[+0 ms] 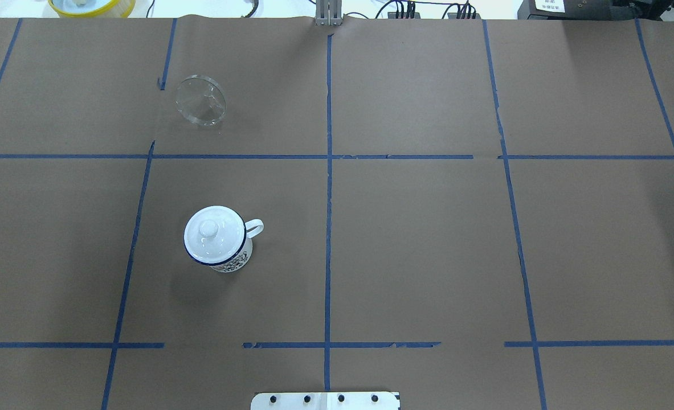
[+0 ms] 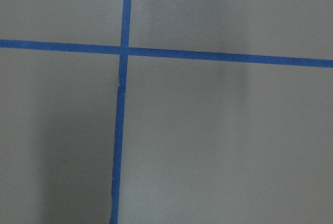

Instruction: Place funnel on cup

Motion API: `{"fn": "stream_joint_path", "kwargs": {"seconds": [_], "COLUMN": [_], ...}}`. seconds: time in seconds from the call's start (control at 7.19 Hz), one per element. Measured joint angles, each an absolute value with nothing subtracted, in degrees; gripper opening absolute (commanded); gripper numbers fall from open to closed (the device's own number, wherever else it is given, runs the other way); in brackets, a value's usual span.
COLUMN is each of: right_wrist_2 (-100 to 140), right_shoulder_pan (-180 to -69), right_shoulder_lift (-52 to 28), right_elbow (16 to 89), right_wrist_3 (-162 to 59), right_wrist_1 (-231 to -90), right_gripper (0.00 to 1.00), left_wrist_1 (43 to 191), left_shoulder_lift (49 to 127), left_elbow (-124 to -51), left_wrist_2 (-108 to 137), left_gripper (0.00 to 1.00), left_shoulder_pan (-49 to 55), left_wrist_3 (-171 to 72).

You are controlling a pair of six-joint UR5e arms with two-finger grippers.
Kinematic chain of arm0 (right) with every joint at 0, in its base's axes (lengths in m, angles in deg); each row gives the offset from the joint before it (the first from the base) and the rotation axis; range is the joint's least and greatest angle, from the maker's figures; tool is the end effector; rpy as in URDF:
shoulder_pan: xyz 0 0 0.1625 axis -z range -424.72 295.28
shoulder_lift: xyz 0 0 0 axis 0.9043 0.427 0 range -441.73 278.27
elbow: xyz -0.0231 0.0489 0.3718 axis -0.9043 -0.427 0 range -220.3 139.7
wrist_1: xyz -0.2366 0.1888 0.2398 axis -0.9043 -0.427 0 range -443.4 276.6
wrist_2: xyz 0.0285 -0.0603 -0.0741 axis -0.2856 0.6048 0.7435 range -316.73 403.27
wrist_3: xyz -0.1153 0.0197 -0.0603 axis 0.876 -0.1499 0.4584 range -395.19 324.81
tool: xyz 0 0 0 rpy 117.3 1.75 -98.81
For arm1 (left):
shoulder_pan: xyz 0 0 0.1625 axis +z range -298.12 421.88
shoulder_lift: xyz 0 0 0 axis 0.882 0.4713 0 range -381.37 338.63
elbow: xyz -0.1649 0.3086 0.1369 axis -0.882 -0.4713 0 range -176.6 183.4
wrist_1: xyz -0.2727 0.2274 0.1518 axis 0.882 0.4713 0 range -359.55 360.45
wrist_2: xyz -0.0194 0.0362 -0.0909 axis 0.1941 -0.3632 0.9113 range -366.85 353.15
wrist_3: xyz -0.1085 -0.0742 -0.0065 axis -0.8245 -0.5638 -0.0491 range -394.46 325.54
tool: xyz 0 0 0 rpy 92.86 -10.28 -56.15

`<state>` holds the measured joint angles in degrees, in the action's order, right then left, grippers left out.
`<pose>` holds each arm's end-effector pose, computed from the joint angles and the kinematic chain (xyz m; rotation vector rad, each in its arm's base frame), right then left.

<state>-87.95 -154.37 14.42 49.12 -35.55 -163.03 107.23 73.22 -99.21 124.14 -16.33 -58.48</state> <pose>0.0440 -0.4258 0.6710 0.0564 -0.7196 -0.0228 0.0591 -0.5133 0.4565 0.3257 0.8330 0.0129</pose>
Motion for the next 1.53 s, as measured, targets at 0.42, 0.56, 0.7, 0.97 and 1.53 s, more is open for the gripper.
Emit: {"fn": "stream_joint_path", "kwargs": {"seconds": [0.42, 0.56, 0.7, 0.97, 1.53], "right_wrist_2": [-87.9, -87.9, -87.9, -87.9, -87.9], "right_shoulder_pan": [-154.4, -154.4, -154.4, -154.4, -154.4], "right_shoulder_lift": [14.4, 14.4, 14.4, 14.4, 14.4], "right_elbow": [49.1, 49.1, 49.1, 49.1, 49.1], "right_wrist_3": [-35.5, -35.5, -35.5, -35.5, -35.5], "right_wrist_1": [-163.0, -163.0, -163.0, -163.0, -163.0], "right_gripper": [1.00, 1.00, 1.00, 1.00, 1.00], "left_wrist_1": [108.4, 107.0, 103.0, 92.4, 88.9], "left_shoulder_lift": [82.3, 85.2, 88.2, 94.0, 95.0], "left_elbow": [-101.4, -103.2, -105.7, -109.8, -110.2], "left_wrist_2": [122.5, 120.2, 117.3, 112.7, 104.1], "left_gripper": [1.00, 1.00, 1.00, 1.00, 1.00], "left_shoulder_pan": [-0.1, 5.9, 11.4, 19.4, 26.0], "left_wrist_3": [-86.0, -95.1, -101.9, -110.2, -114.0]}}
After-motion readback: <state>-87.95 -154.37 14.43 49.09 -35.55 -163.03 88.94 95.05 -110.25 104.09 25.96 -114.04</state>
